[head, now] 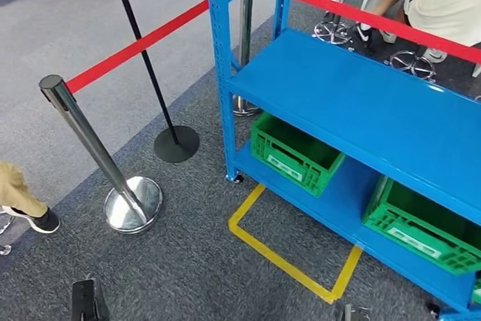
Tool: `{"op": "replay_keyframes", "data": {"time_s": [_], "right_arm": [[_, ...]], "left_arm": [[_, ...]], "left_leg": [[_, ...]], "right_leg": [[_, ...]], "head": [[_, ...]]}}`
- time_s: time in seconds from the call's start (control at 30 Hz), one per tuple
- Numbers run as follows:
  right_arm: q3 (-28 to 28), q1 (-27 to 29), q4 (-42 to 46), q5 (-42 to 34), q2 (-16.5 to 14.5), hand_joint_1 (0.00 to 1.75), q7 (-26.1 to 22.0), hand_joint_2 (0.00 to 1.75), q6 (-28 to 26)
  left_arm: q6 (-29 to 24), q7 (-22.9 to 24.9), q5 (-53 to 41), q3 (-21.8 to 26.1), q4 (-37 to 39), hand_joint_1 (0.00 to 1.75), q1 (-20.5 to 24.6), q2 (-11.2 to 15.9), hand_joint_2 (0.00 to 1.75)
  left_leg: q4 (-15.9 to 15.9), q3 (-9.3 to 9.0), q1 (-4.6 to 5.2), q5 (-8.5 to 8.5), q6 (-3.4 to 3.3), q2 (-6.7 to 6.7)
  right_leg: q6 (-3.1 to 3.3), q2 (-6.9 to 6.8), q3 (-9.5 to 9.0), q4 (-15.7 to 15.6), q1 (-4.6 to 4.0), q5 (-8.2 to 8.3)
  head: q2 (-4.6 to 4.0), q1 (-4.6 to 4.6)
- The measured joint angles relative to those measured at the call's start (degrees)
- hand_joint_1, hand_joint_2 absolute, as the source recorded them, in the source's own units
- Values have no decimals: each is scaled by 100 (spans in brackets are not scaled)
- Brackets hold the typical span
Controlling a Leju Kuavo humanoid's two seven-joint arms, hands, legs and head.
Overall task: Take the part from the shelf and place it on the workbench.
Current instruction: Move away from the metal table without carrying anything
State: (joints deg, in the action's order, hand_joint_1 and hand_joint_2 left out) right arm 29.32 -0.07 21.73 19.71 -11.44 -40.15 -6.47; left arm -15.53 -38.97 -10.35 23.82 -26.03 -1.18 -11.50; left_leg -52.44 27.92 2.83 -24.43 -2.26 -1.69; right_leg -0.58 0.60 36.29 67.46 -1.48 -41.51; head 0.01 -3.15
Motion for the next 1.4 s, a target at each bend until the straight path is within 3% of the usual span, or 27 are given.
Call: {"op": "replay_keyframes", "data": {"time_s": [0.1, 0.13, 0.17, 0.23, 0.3, 0.37, 0.43, 0.47, 0.5, 0.57, 0.6, 0.63, 0.7, 0.77, 0.83, 0.9, 0.93, 0.97, 1.0, 1.1, 1.13, 1.2, 1.23, 1.3, 1.33, 1.4], "right_arm": [[-4, 30, -28, -32, 7, 0, 7, 0, 25], [-5, 25, -38, -45, 8, 0, 10, 0, 40], [-8, -5, -40, -57, 9, 0, 11, 0, 61], [-12, -58, -39, -75, 11, 0, 5, 0, 92], [-14, -94, -39, -80, 17, 0, 2, 0, 107], [-14, -99, -39, -81, 22, 0, 2, 0, 110], [-13, -86, -39, -81, 24, 0, 4, 0, 110], [-13, -85, -39, -81, 25, 0, 4, 0, 110], [-13, -88, -39, -81, 26, 0, 4, 0, 110], [-14, -102, -39, -83, 29, 0, 4, 0, 112], [-14, -109, -39, -85, 31, 0, 4, 0, 114], [-14, -112, -39, -90, 34, 0, 4, 0, 115], [-14, -92, -39, -103, 38, 0, 4, 0, 117], [-14, -68, -39, -126, 39, 0, 4, 0, 118], [-14, -87, -39, -152, 40, 0, 4, 0, 119], [-14, -103, -39, -174, 40, 0, 4, 0, 119], [-14, -99, -39, -182, 40, 0, 4, 0, 119], [-14, -92, -39, -187, 40, 0, 4, 0, 118], [-14, -89, -39, -191, 40, 0, 4, 0, 118], [-14, -116, -39, -194, 49, 0, 2, 0, 119], [-15, -127, -39, -194, 53, 0, 1, 0, 119], [-16, -133, -39, -195, 60, 0, -3, 0, 120], [-15, -125, -39, -196, 62, 0, -2, 0, 120], [-15, -125, -39, -198, 65, 0, -3, 0, 119], [-16, -132, -39, -197, 66, 0, -3, 0, 120], [-24, -148, -39, -197, 66, 0, -2, 0, 120]], "left_arm": [[-2, 0, 12, 1, 20, 0, 8, -2, 0], [-4, 0, 16, 1, 26, 0, 17, -4, 0], [-7, 0, 17, 0, 26, 0, 34, -4, 0], [-16, 0, 16, -1, 26, 0, 68, 3, 0], [-23, 0, 15, -5, 26, 0, 103, 5, 0], [-23, 0, 15, -8, 26, 0, 112, -5, 0], [-25, 0, 17, -8, 26, 0, 110, -8, 0], [-25, 0, 19, -7, 26, 0, 110, -9, 0], [-26, 0, 19, -7, 26, 0, 111, -9, 0], [-31, 0, 18, -8, 28, 0, 107, -11, 0], [-35, 0, 15, -9, 30, 0, 104, -13, 0], [-44, 0, 13, -9, 33, 0, 102, -14, 0], [-61, 0, 9, -8, 35, 0, 112, -21, 0], [-81, 0, 3, -6, 34, 0, 130, -27, 0], [-97, 0, -4, -5, 34, 0, 126, -27, 0], [-103, 0, -5, -4, 36, 0, 112, -27, 0], [-105, 0, -5, -4, 36, 0, 111, -27, 0], [-107, 0, -5, -4, 37, 0, 113, -27, 0], [-109, 0, -5, -4, 36, 0, 115, -28, 0], [-110, 0, -5, -4, 36, 0, 114, -40, 0], [-110, 0, -5, -4, 37, 0, 115, -43, 0], [-111, 0, -5, -4, 36, 0, 121, -48, 0], [-112, 0, -5, -5, 35, 0, 128, -48, 0], [-116, 0, -7, -6, 34, 0, 134, -46, 0], [-117, 0, -7, -7, 34, 0, 127, -42, 0], [-119, 0, -5, -6, 34, 0, 106, -33, 0]], "left_leg": [[-75, -404, 52, -448, -14, -9], [-124, -471, 64, -561, -14, -6], [-191, -502, 72, -629, -12, -4], [-494, -414, 74, -597, 32, 17], [-1130, -24, 28, -596, 149, 50], [-1743, 455, -81, -985, 270, 73], [-1916, 757, -187, -1374, 358, 79], [-1792, 799, -233, -1341, 397, 79], [-1536, 769, -276, -1115, 439, 68], [-824, 638, -373, -469, 519, -56], [-561, 595, -404, -247, 531, -115], [-413, 582, -419, -125, 512, -160], [-390, 573, -406, -51, 408, -113], [-380, 546, -394, 1, 291, -20], [-372, 524, -353, -7, 205, 96], [-376, 510, -293, -35, 153, 220], [-377, 501, -265, -49, 132, 278], [-378, 485, -235, -65, 112, 331], [-378, 460, -205, -84, 95, 386], [-392, 380, -125, -152, 90, 541], [-399, 370, -113, -168, 103, 595], [-405, 361, -103, -184, 134, 704], [-418, 357, -106, -207, 161, 692], [-651, 447, -135, -379, 253, 490], [-929, 575, -170, -538, 307, 348], [-1633, 925, -245, -850, 394, 222]], "right_leg": [[82, -8, 367, -878, -38, 1897], [97, -12, 404, -1016, -46, 2288], [111, -16, 395, -1045, -42, 2384], [129, 17, 307, -1022, -3, 2342], [154, 51, 221, -1030, 39, 2266], [155, 104, 137, -1034, 73, 2162], [124, 188, 38, -1032, 117, 2060], [98, 240, -18, -1032, 143, 2014], [65, 297, -78, -1031, 172, 1972], [-15, 413, -151, -1007, 212, 1898], [-64, 471, -157, -989, 223, 1861], [-116, 524, -149, -972, 230, 1825], [-216, 600, -127, -976, 247, 1772], [-272, 400, -71, -844, 243, 1639], [-289, 83, 172, -264, 229, 1262], [-287, -16, 496, 463, 215, 902], [-272, -22, 560, 630, 200, 861], [-241, -31, 513, 577, 177, 931], [-195, -59, 353, 306, 145, 1091], [-3, -380, -250, -753, 4, 1511], [34, -445, -331, -896, -28, 1544], [56, -361, -352, -953, -33, 1571], [62, -297, -358, -983, -12, 1597], [75, -172, -381, -1049, 51, 1648], [77, -107, -384, -1063, 77, 1664], [81, 36, -371, -1066, 115, 1678]], "head": [[-1, 24], [0, 29], [1, 31], [3, 16], [2, -19], [1, -42], [0, -45], [0, -45], [1, -46], [0, -64], [0, -74], [-1, -86], [0, -87], [1, -53], [0, 9], [-1, 38], [-1, 40], [-1, 42], [-1, 44], [-1, 42], [-1, 39], [0, 41], [0, 40], [0, 25], [-1, 13], [-1, -9]]}}
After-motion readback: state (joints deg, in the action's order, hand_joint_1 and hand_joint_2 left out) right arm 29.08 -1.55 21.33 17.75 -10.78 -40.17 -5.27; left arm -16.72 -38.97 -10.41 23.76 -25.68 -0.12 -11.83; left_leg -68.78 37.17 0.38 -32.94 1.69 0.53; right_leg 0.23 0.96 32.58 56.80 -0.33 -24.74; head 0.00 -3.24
